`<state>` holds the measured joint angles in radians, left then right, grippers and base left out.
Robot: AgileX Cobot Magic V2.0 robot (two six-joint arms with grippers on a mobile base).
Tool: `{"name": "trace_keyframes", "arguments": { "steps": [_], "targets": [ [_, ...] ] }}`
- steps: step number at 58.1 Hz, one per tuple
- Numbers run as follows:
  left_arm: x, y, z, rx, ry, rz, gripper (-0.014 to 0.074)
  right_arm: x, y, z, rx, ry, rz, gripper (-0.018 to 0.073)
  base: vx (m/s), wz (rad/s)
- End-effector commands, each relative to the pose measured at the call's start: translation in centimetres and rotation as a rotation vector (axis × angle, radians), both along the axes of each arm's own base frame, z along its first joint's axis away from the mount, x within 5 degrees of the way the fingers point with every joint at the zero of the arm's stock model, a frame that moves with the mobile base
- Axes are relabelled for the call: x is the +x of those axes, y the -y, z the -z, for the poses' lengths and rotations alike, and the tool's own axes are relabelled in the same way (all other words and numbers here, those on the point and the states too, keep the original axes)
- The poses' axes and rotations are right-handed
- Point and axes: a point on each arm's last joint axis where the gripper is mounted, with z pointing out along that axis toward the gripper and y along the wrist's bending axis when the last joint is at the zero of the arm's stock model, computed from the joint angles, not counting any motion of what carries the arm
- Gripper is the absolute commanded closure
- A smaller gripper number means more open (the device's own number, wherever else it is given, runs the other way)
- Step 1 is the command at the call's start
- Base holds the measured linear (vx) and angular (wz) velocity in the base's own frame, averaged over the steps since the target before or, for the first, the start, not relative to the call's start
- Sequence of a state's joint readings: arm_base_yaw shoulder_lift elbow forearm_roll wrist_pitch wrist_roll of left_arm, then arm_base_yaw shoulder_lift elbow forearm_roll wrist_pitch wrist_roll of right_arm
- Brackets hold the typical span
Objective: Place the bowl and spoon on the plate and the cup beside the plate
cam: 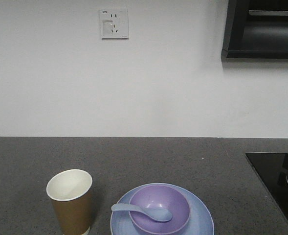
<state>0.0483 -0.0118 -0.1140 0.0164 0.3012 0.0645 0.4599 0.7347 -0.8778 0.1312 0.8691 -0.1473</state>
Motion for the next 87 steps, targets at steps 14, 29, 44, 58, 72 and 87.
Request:
{"name": "trace_keyframes", "arguments": {
  "steps": [14,29,44,58,72,87],
  "targets": [
    [0.8,0.1,2.6,-0.066,0.176,0.019,0.0603,0.1,0.0,-1.4,0.039,0.08,-0.001,0.0571,0.0,0.0],
    [0.8,0.3,2.5,-0.014,0.182,0.051,0.0603,0.0,0.0,-1.3,0.036,0.074,-0.001,0.0571,0.0,0.0],
    [0.8,0.3,2.5,-0.011,0.181,0.052,0.0603,0.0,0.0,-1.3,0.035,0.074,-0.002,0.0571,0.0,0.0],
    [0.8,0.3,2.5,-0.011,0.181,0.052,0.0603,0.0,0.0,-1.3,0.035,0.074,-0.002,0.0571,0.0,0.0],
    [0.8,0.3,2.5,-0.011,0.181,0.052,0.0603,0.0,0.0,-1.3,0.034,0.072,-0.002,0.0571,0.0,0.0],
    [0.8,0.3,2.5,-0.011,0.181,0.052,0.0603,-0.1,0.7,-1.1,-0.001,0.178,0.012,0.0571,0.0,0.0]
  ]
}}
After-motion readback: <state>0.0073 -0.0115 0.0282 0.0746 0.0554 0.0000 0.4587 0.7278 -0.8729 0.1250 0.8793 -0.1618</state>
